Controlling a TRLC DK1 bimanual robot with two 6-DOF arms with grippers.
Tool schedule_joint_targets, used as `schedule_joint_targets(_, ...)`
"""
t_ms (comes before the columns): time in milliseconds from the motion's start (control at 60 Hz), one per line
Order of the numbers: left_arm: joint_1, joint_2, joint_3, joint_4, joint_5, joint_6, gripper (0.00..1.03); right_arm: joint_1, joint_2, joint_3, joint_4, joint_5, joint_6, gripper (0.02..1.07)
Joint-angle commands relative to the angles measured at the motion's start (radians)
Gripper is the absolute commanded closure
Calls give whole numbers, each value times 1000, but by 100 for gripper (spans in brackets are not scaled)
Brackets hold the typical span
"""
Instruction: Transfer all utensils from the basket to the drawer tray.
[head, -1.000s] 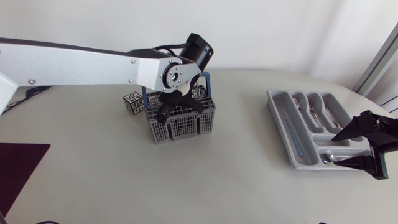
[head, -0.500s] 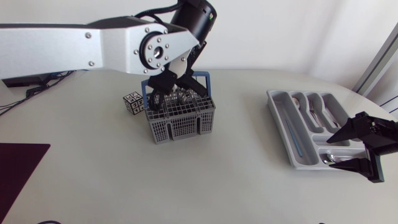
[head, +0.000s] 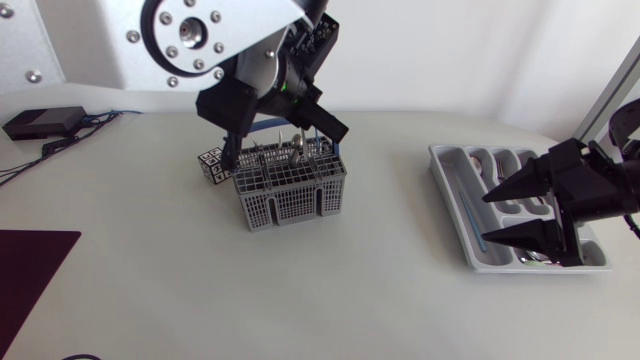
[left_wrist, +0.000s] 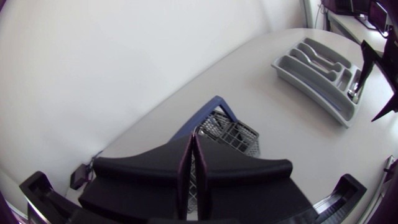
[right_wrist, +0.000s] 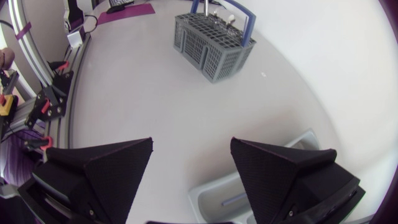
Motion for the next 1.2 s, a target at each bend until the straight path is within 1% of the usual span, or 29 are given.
schedule_joint_targets(0,-1,-9,30,-25,66,-59,100,90,-37,22,9,-31,171,17)
schedule_joint_targets(100,4,-2,36,-33,158,-91,100,223,-51,14,110,-33,359,17)
schedule_joint_targets(133,9,6,42,-42,195,-102,100,272,-55,3,185,-27,452,17)
schedule_joint_targets(167,15,11,50,-51,230,-119,100,307,-55,-3,234,-19,513,17)
schedule_joint_targets(200,24,18,59,-64,276,-132,100,343,-54,-9,296,-5,581,17)
schedule_joint_targets(217,35,23,67,-76,325,-152,100,373,-54,-13,343,1,635,17)
schedule_joint_targets(283,55,38,82,-96,416,-182,100,433,-37,-15,441,30,737,17)
schedule_joint_targets(367,75,55,88,-110,510,-212,100,493,-11,-12,535,56,834,17)
schedule_joint_targets(433,94,67,91,-113,585,-235,100,548,24,-9,605,114,894,17)
schedule_joint_targets(483,107,75,94,-117,620,-248,100,574,50,-1,638,131,925,18)
schedule_joint_targets(550,125,86,96,-117,691,-267,100,607,89,16,665,165,957,18)
schedule_joint_targets(633,142,95,96,-117,749,-278,100,628,124,36,708,177,992,31)
schedule_joint_targets(650,144,95,96,-117,752,-280,100,630,126,36,711,177,994,32)
schedule_joint_targets(683,151,95,96,-117,776,-289,100,637,139,43,728,185,1006,38)
schedule_joint_targets(700,153,95,96,-117,778,-290,100,639,142,45,733,189,1007,41)
schedule_joint_targets(717,153,95,96,-117,778,-290,100,642,149,46,744,200,1012,47)
schedule_joint_targets(783,157,95,97,-117,789,-292,100,646,155,45,768,220,1017,60)
schedule_joint_targets(800,159,95,97,-117,793,-294,100,650,156,43,776,225,1017,66)
schedule_joint_targets(833,162,95,97,-117,801,-295,100,650,156,45,780,225,1017,71)
schedule_joint_targets(883,162,97,96,-117,807,-295,100,653,159,45,782,225,1012,83)
schedule_joint_targets(900,162,97,94,-119,809,-297,100,653,159,45,782,225,1010,85)
schedule_joint_targets(933,162,97,93,-119,816,-297,100,654,165,48,777,225,1009,87)
schedule_joint_targets(983,163,97,94,-119,819,-298,100,654,178,59,762,219,1007,94)
schedule_joint_targets(1033,167,95,94,-119,824,-298,100,654,184,63,745,209,997,97)
schedule_joint_targets(1083,168,93,93,-117,827,-300,100,654,184,59,745,208,994,98)
schedule_joint_targets(1133,168,89,93,-119,832,-300,95,654,184,57,742,196,991,101)
schedule_joint_targets(1167,170,86,93,-119,838,-300,92,654,184,54,744,196,991,101)
schedule_joint_targets(1183,171,83,93,-117,842,-298,88,654,184,53,742,196,989,101)
